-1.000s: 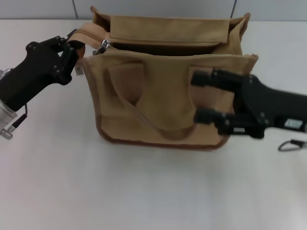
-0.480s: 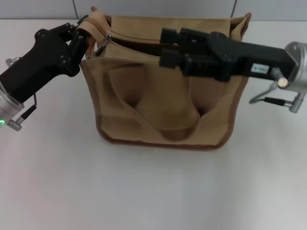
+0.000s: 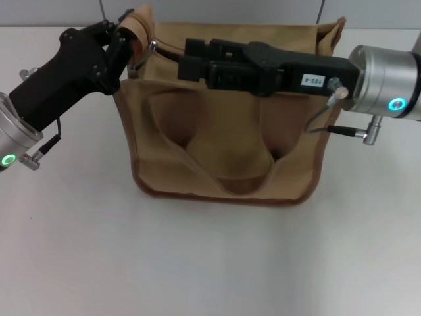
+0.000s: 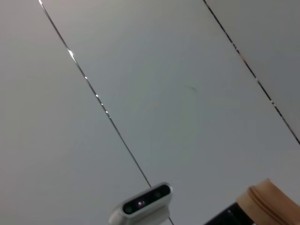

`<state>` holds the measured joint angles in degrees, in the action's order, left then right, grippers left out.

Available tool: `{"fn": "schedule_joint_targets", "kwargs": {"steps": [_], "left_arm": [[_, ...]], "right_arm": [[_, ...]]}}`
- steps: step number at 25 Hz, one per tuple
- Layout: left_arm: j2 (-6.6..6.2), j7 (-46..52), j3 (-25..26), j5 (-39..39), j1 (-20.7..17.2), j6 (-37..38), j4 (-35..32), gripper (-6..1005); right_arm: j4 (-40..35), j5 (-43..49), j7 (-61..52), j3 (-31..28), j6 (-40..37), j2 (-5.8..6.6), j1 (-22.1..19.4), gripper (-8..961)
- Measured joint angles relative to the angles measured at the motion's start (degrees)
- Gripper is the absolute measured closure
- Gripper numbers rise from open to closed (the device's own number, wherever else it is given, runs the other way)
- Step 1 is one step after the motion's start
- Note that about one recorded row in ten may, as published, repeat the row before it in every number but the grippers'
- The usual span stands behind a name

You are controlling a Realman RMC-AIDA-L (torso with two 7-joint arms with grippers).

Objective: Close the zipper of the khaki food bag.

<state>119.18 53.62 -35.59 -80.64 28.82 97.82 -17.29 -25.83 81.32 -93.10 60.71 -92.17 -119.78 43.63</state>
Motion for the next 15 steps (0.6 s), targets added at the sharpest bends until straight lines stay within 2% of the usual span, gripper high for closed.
{"fn": "schedule_joint_targets", "kwargs": {"steps": [7,15], "left_arm": [[0.00,0.0,-0.3,1.7,0.1,1.9,0.1,981],[0.00,1.3,-1.7,1.8,0.8,3.5,0.2,981]], "right_arm": [[0.1,-0.8,-1.1,0.8,3.4,-0.08,0.2,122],[0.2,-4.2,-1.3,5.7,7.4,-0.10,1.4,123]]}}
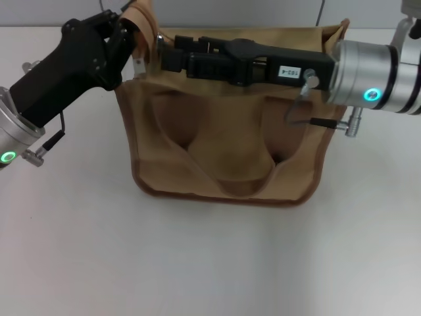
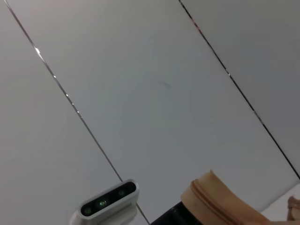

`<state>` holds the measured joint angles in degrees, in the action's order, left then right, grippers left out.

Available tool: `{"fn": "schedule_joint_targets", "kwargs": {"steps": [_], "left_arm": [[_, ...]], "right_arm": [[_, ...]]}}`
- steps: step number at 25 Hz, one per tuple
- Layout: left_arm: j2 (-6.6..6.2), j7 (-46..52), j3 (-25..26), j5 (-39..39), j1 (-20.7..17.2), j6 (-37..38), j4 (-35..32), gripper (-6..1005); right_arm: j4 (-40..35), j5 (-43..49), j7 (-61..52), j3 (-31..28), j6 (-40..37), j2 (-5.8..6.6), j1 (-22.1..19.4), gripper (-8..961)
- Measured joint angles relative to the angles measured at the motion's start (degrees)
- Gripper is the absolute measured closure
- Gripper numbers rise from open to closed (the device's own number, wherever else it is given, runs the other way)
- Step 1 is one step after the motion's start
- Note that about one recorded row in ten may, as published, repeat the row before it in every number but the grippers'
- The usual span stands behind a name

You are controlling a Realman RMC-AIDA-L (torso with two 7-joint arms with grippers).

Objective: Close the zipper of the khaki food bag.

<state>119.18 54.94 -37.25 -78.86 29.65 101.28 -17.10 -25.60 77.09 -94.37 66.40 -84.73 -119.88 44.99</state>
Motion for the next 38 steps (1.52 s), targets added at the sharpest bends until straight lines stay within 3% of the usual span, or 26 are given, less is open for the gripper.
{"fn": "schedule_joint_targets", "kwargs": {"steps": [8,22,33,38], "left_arm": [[0.00,0.0,-0.1,0.0,0.2,-0.4,0.1,981],[0.00,-0.4,0.3,0.0,0.5,-0.8,0.7,982],[0.00,-0.5,0.0,0.0,1.1,-2.4,1.4,981],[0.00,-0.5,0.3,0.0,1.1,-2.3,1.5,981]], "right_arm": [[-0.5,-3.1,0.2,5.0,0.1,0.00,0.2,129],[-0.6,-3.2,0.9,5.1,1.4,0.00,-0.3,141],[-0.7,-3.2,1.0,5.1,0.0,0.00,-0.5,510],[-0.6,-3.2,1.1,5.0,0.7,0.00,-0.5,503]]}}
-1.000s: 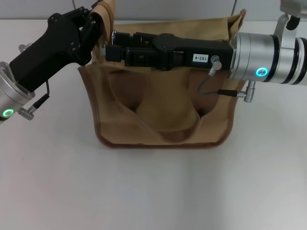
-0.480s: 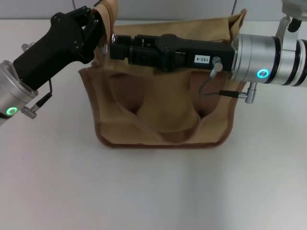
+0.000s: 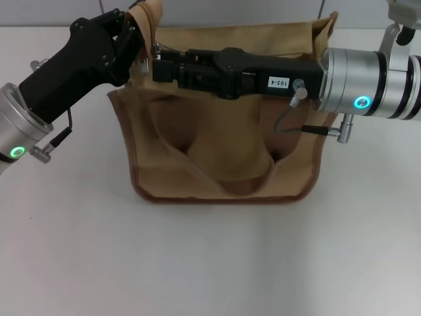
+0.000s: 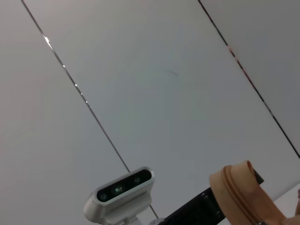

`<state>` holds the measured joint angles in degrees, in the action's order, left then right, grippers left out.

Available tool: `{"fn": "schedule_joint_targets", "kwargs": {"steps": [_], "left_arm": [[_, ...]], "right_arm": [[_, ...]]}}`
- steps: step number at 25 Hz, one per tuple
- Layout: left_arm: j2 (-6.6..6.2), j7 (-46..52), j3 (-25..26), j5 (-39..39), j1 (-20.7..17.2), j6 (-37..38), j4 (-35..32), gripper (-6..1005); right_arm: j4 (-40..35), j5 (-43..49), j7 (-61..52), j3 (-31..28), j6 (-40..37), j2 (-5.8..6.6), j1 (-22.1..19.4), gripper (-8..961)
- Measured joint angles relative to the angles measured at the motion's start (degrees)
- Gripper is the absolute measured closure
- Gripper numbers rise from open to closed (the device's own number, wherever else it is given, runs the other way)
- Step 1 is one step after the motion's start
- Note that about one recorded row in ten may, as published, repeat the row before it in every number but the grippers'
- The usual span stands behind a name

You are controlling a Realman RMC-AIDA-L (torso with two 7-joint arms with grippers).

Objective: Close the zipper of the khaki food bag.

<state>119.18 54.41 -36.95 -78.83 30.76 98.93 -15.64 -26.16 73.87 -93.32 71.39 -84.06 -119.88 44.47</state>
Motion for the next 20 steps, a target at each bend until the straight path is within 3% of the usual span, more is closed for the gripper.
{"fn": "schedule_joint_targets", "kwargs": {"steps": [20], "left_arm": [[0.00,0.0,-0.1,0.5,0.2,0.7,0.7,981]], "right_arm": [[0.7,0.0,-0.1,1.9,3.6,0.01,0.3,506]]}}
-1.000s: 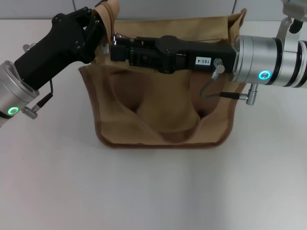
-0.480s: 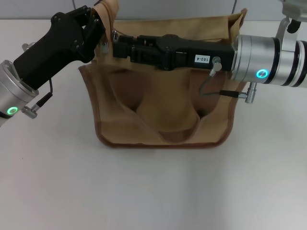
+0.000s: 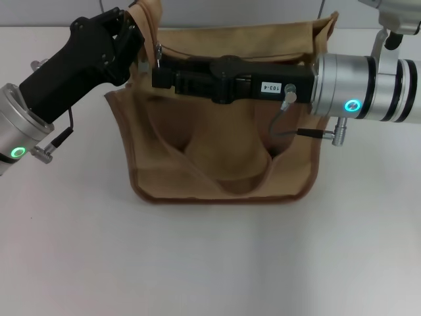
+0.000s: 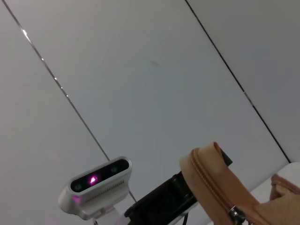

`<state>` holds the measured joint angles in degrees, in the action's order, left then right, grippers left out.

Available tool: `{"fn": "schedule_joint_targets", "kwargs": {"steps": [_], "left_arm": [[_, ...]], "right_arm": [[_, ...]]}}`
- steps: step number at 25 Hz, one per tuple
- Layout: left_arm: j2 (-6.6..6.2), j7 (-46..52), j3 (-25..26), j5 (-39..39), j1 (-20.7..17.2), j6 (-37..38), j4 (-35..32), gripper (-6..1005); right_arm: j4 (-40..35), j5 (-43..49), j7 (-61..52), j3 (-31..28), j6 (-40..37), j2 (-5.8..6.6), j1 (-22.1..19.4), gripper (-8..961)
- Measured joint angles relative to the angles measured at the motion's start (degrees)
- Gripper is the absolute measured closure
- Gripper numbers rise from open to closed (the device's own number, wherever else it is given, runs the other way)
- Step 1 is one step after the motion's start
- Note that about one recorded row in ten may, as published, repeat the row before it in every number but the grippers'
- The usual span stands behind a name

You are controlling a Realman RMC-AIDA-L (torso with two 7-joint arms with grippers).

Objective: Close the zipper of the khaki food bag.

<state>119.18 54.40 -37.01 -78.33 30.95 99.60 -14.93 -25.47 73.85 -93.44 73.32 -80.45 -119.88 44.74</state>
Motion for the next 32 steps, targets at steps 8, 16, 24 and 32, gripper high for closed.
{"fn": "schedule_joint_targets", "kwargs": {"steps": [8,16,24,32], "left_arm": [[0.00,0.0,-0.2,0.1,0.1,-0.2,0.0,981],[0.00,0.0,-0.1,0.1,0.3,-0.3,0.1,981],[0.00,-0.1,0.0,0.1,0.3,-0.4,0.4,982],[0.00,-0.2,-0.1,0.1,0.4,-0.5,0.5,982]], "right_arm": [[0.1,-0.2,-0.2,0.4,0.1,0.00,0.4,520],[0.2,-1.3,-0.3,1.5,0.4,0.00,0.6,534],[0.1,-1.4,-0.3,2.9,1.4,0.00,1.4,548],[0.1,-1.9,-0.4,3.3,1.9,-0.01,2.0,550]]}}
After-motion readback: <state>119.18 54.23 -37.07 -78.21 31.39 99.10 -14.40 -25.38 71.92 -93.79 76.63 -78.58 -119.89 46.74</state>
